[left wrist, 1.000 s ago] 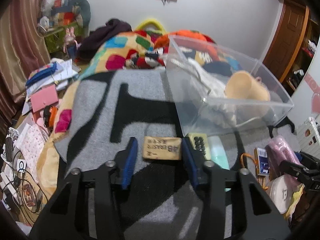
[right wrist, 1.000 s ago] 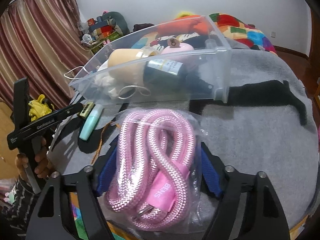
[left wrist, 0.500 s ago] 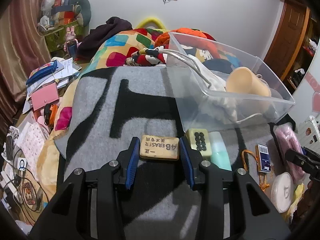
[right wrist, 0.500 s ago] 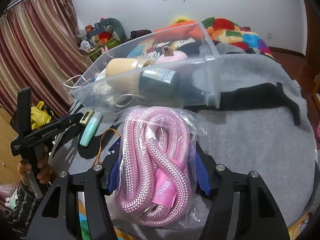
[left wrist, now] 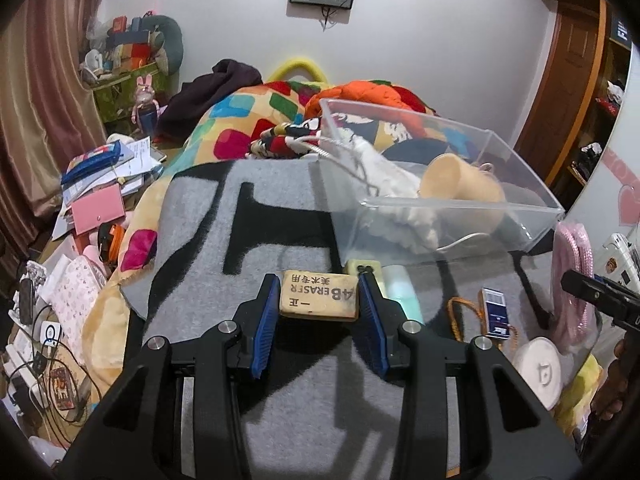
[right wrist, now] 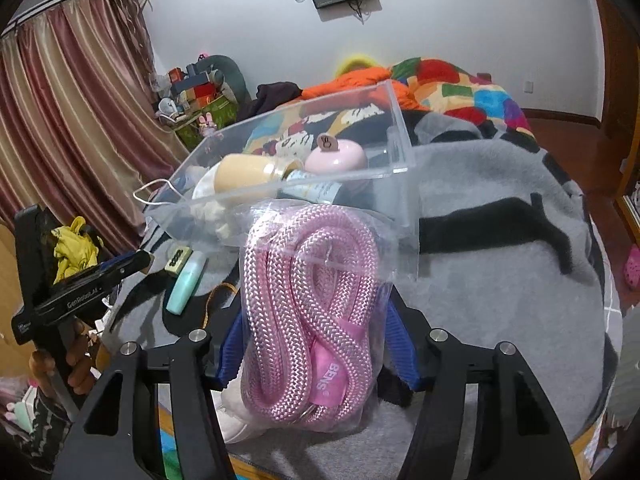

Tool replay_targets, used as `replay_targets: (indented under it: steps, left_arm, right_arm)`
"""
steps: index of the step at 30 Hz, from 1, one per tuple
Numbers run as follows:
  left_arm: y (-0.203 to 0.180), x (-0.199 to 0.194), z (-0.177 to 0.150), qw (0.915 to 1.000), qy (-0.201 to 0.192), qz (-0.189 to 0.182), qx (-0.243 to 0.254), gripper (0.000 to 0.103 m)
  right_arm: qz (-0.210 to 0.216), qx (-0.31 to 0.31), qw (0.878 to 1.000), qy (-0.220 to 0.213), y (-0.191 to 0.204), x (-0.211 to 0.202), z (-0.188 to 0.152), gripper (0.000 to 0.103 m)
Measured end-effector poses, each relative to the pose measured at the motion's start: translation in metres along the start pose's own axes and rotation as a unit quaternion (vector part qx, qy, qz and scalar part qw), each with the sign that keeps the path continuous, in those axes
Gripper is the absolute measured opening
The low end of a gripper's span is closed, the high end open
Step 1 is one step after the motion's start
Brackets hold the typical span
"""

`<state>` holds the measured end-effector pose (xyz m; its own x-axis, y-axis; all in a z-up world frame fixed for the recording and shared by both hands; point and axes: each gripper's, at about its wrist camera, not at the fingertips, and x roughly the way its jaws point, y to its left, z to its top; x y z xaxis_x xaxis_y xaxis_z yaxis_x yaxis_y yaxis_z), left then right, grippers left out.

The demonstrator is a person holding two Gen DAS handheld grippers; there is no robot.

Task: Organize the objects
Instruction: 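Grasp the bagged pink rope with the right gripper while the left gripper grasps the eraser, then carry the pink rope bag and eraser over the clear box and lower them in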

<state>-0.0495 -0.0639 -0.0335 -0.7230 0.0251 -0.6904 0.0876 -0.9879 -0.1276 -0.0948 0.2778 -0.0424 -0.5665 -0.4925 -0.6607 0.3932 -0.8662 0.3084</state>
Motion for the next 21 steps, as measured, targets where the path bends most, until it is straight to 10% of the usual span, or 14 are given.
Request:
replay_targets:
  steps: [21]
  left_arm:
    - [-0.021, -0.029, 0.012, 0.9987, -0.039, -0.031, 0.011, 0.04]
  right_arm:
    - [0.013, -0.019, 0.999, -0.045, 0.017, -0.018, 0.027, 0.056]
